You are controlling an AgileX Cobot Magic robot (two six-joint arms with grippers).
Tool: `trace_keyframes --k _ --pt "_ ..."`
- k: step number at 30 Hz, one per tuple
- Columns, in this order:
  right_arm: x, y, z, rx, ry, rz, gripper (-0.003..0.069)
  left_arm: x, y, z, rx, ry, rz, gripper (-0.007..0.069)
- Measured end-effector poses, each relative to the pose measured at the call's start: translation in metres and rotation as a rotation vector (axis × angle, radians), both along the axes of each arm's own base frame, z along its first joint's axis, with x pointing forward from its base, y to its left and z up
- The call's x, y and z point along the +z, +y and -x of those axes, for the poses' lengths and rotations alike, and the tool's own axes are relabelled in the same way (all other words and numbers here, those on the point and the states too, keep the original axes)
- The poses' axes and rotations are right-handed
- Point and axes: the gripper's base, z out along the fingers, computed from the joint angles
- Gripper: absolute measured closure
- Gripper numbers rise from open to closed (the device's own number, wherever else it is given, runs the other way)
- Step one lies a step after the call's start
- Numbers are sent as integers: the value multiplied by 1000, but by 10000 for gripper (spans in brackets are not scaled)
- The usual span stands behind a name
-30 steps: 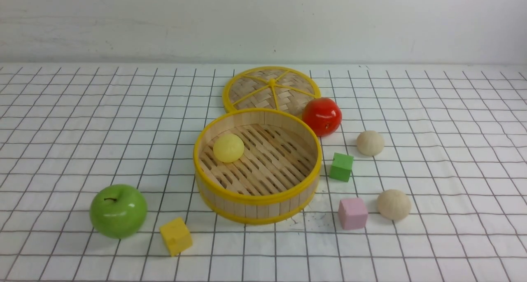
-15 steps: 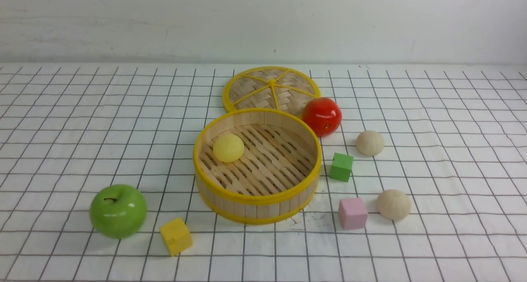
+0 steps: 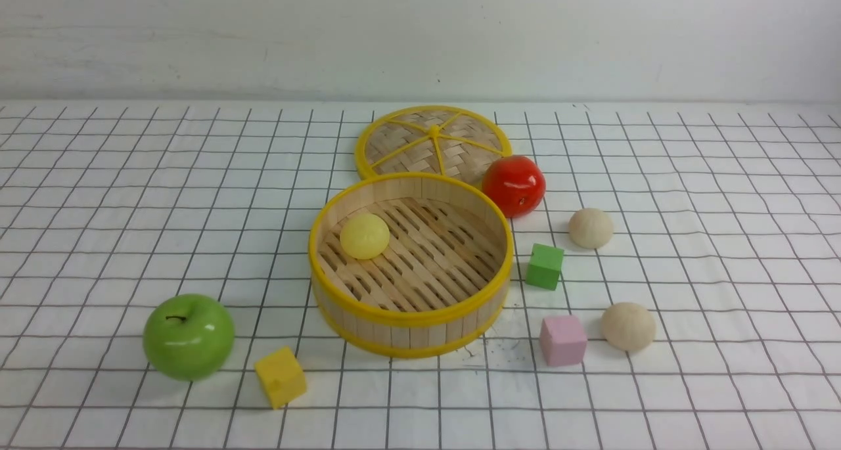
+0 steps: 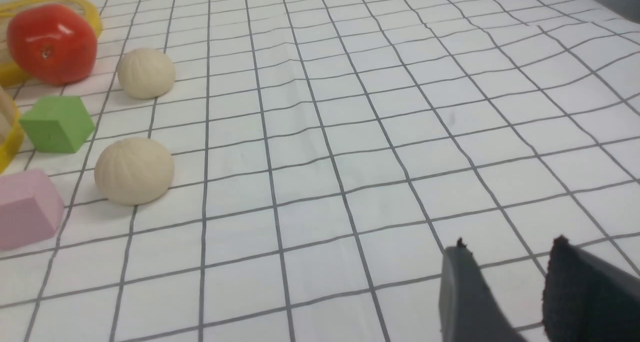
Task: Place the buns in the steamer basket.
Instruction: Use the right arm to grab a steamed stuffed bun
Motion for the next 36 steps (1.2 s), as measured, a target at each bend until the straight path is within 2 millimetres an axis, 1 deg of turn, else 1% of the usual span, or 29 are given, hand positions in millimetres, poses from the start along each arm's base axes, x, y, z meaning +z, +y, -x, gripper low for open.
trace_keyframes --k 1,2,5,6,7,8,10,12,36 --pt "0 0 0 0 0 0 419 -21 -2 -5 -10 -12 -4 623" --pt "0 0 0 0 0 0 419 -24 -2 -6 -11 -13 -4 623" --pt "0 0 0 0 0 0 419 -67 -4 -14 -23 27 -14 622" --pt "0 0 0 0 0 0 419 -69 -4 -14 -24 33 -14 622" --pt "0 0 0 0 0 0 419 -87 -4 -17 -25 82 -19 620" --pt "0 0 0 0 0 0 419 -100 -4 -17 -19 138 -20 620" --pt "0 0 0 0 0 0 419 -105 -4 -17 -13 181 -19 617" --pt "0 0 0 0 0 0 419 -114 -2 -15 -1 262 -28 615" --pt "0 0 0 0 1 0 419 -115 -2 -15 2 269 -32 586"
